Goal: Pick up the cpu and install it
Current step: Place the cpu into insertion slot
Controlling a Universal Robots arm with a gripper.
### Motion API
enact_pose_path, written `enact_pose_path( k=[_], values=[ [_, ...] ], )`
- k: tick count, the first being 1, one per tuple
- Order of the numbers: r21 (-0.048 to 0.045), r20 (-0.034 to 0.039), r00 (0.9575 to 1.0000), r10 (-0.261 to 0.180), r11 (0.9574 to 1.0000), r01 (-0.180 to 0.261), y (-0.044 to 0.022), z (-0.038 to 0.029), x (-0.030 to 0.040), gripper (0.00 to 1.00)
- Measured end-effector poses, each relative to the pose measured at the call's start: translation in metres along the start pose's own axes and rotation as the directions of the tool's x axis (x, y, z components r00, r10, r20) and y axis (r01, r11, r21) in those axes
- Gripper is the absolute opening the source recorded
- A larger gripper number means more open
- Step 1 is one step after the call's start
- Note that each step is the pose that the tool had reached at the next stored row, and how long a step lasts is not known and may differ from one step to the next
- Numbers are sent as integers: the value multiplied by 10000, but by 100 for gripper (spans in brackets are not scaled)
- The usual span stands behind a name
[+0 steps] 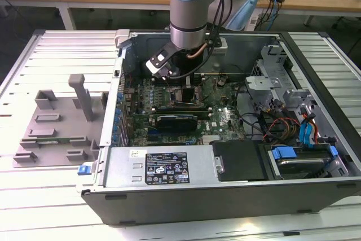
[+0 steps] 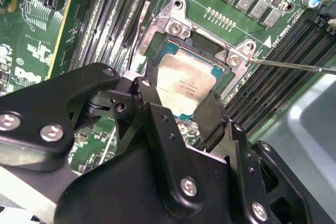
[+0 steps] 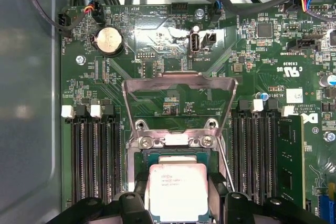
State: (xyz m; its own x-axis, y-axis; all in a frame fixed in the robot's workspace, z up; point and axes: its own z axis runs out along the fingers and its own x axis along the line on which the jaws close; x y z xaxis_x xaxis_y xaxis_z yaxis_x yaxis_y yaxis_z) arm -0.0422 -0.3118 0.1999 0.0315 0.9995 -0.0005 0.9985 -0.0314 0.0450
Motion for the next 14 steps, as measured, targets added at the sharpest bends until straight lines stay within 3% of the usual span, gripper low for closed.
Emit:
enact_pose_path(
  k=[10, 12, 14],
  values=[
    [-2, 1, 10000, 1, 10000, -1, 0, 7, 0, 53],
    [-1, -2, 10000, 0, 10000, 0, 0, 7, 1, 61],
    [0, 1, 10000, 0, 10000, 0, 0, 6, 0, 61]
  ],
)
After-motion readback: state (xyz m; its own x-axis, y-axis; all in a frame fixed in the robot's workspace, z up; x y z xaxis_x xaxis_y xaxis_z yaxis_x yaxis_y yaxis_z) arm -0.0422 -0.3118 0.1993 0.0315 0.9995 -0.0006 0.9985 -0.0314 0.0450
